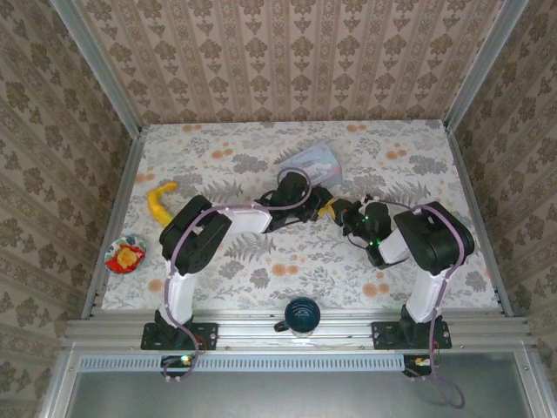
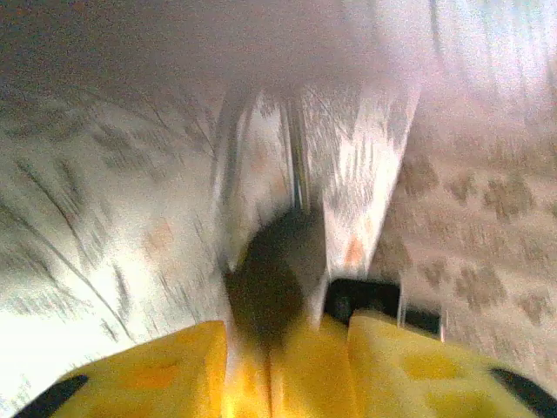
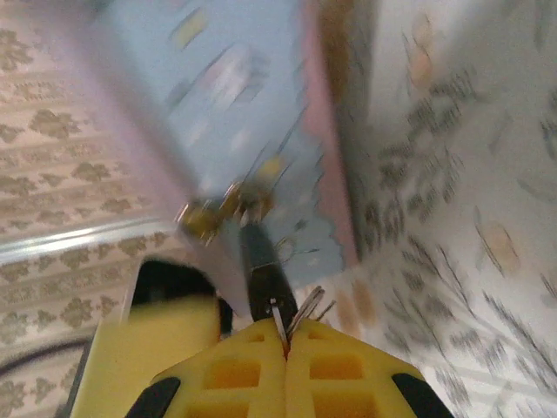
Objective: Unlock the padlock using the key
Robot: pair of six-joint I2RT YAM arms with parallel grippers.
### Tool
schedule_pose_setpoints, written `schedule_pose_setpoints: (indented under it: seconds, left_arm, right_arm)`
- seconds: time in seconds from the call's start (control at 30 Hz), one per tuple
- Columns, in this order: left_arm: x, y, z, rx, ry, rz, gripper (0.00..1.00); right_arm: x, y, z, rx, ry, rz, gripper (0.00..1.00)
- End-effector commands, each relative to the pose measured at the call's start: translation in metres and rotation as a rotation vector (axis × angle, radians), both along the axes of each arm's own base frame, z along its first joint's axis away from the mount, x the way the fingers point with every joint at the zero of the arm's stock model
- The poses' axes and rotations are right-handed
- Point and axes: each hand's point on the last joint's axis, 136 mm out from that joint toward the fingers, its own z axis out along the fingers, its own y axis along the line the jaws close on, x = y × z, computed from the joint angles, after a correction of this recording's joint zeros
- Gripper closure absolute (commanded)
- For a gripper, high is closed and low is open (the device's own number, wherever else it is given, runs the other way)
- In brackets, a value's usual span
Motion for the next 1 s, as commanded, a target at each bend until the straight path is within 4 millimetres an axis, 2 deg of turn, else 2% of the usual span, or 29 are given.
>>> schedule_pose_setpoints:
  seconds: [0.0,0.03,0.1,0.13,0.2,0.27,0.33,0.47,0.6,0.67,0.73,0.9,0.97]
  left_arm:
    - [-0.080,-0.007,-0.027,0.023,0.215,-0.221,0.39]
    - [-0.079,-0.004,-0.024,0.023,0.203,-0.218,0.34]
    - [-0.078,0.001,-0.018,0.030,0.183,-0.215,0.16]
    - [-0.076,0.004,-0.014,0.034,0.167,-0.215,0.10]
    - [-0.075,0.011,-0.007,0.047,0.145,-0.210,0.00]
    - [-0.072,0.020,0.000,0.059,0.114,-0.198,0.00]
    - [-0.068,0.031,0.009,0.076,0.082,-0.191,0.00]
    - [-0.055,0.059,0.026,0.151,-0.013,-0.169,0.00]
    - [-0.031,0.094,0.050,0.264,-0.145,-0.135,0.00]
    - [-0.017,0.112,0.059,0.337,-0.194,-0.123,0.00]
    - [-0.003,0.127,0.064,0.381,-0.223,-0.089,0.00]
    - [0.032,0.146,0.070,0.440,-0.298,-0.051,0.00]
    - [0.048,0.153,0.069,0.492,-0.318,-0.057,0.00]
  right_arm:
    - [0.023,-0.015,0.017,-0.007,-0.070,-0.119,1.00]
    - [0.023,-0.015,0.016,-0.012,-0.071,-0.119,1.00]
    - [0.024,-0.014,0.012,-0.014,-0.063,-0.115,1.00]
    - [0.024,-0.013,0.009,-0.015,-0.057,-0.110,1.00]
    - [0.025,-0.010,0.004,-0.018,-0.047,-0.096,0.91]
    - [0.026,-0.007,0.000,-0.025,-0.043,-0.080,0.76]
    - [0.028,-0.003,-0.002,-0.037,-0.048,-0.054,0.71]
    - [0.029,0.010,0.002,-0.092,-0.080,0.040,0.70]
    - [0.020,0.017,0.000,-0.258,-0.050,0.142,0.69]
    - [0.009,0.010,-0.002,-0.395,-0.007,0.171,0.69]
    - [0.000,-0.001,0.004,-0.510,0.011,0.179,0.68]
    - [-0.014,-0.011,0.015,-0.731,0.053,0.281,0.66]
    - [-0.018,-0.013,0.013,-0.820,0.075,0.329,0.67]
